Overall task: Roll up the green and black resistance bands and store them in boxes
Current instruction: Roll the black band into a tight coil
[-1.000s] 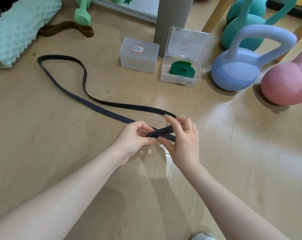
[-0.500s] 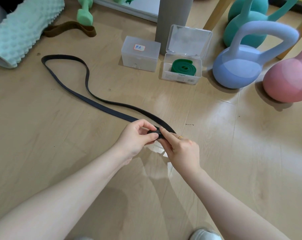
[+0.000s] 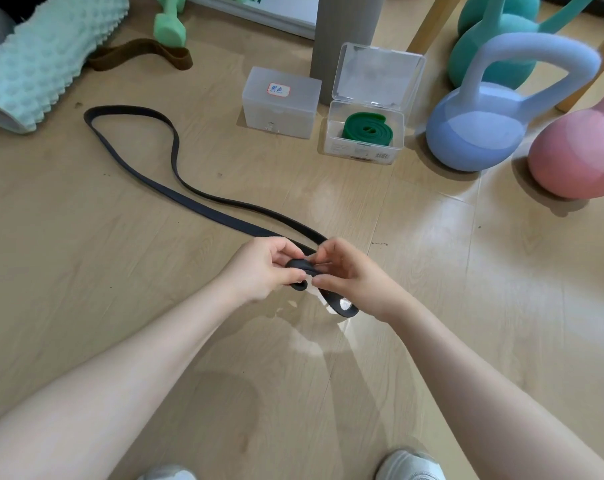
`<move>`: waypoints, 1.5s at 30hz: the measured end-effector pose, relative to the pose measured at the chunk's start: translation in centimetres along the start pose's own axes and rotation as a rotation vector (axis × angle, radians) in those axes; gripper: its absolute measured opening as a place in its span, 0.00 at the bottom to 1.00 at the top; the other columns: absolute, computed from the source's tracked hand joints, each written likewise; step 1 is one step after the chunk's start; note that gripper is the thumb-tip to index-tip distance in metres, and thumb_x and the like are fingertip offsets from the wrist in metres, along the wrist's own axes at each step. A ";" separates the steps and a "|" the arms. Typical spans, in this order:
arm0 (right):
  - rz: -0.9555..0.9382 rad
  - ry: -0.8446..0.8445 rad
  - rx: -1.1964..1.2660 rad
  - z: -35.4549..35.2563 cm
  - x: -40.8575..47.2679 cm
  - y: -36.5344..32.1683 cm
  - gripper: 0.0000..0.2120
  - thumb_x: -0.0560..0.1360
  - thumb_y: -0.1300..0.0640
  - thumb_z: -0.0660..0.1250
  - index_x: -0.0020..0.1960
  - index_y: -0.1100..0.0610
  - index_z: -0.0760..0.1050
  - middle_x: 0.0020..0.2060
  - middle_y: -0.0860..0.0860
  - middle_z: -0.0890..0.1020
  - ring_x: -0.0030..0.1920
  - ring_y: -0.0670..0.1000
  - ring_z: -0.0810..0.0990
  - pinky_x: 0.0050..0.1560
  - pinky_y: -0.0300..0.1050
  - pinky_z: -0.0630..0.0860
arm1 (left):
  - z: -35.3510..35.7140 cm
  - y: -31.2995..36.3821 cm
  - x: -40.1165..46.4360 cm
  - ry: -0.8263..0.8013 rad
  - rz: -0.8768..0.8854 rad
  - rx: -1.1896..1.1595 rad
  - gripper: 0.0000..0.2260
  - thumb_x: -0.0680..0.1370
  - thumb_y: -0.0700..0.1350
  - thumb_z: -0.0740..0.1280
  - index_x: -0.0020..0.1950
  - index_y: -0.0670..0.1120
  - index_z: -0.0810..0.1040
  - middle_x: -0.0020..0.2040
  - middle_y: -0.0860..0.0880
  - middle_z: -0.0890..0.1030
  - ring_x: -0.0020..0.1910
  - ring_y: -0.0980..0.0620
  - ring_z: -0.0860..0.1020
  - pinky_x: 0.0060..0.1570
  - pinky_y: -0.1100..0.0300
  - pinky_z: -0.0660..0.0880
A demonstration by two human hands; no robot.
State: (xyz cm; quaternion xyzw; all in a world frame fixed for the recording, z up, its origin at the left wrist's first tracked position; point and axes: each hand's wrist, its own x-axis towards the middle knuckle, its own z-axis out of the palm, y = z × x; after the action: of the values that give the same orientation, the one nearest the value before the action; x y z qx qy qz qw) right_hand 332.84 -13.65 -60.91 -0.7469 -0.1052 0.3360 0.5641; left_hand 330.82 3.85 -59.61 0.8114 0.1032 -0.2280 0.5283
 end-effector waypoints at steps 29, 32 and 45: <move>-0.077 0.283 -0.187 -0.3 -1.3 0.9 0.13 0.70 0.61 0.71 0.40 0.46 0.71 0.31 0.47 0.80 0.33 0.50 0.75 0.37 0.43 0.71 | 1.2 1.0 -0.8 -0.165 -0.286 -0.649 0.08 0.75 0.33 0.65 0.53 0.41 0.76 0.50 0.40 0.81 0.47 0.47 0.82 0.45 0.57 0.81; -0.109 0.328 -0.284 -0.4 -1.6 1.0 0.07 0.71 0.59 0.71 0.45 0.51 0.74 0.36 0.44 0.83 0.34 0.41 0.77 0.37 0.32 0.70 | 1.6 1.1 -0.7 -0.149 -0.302 -0.638 0.05 0.75 0.34 0.66 0.49 0.42 0.77 0.45 0.42 0.82 0.43 0.48 0.83 0.44 0.60 0.81; -0.244 0.641 -0.351 1.7 -1.1 1.3 0.04 0.74 0.59 0.68 0.47 0.59 0.78 0.41 0.49 0.79 0.42 0.41 0.75 0.43 0.33 0.72 | 2.9 1.8 -0.6 0.122 -0.260 -0.869 0.07 0.74 0.31 0.65 0.51 0.36 0.76 0.51 0.37 0.80 0.46 0.45 0.83 0.44 0.61 0.81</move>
State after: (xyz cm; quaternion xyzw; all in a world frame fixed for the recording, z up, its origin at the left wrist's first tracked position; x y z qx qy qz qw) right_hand 330.68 -13.41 -61.88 -0.8813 -0.0676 -0.0071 0.4676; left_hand 330.23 0.57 -58.85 0.5070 0.3211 -0.1795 0.7795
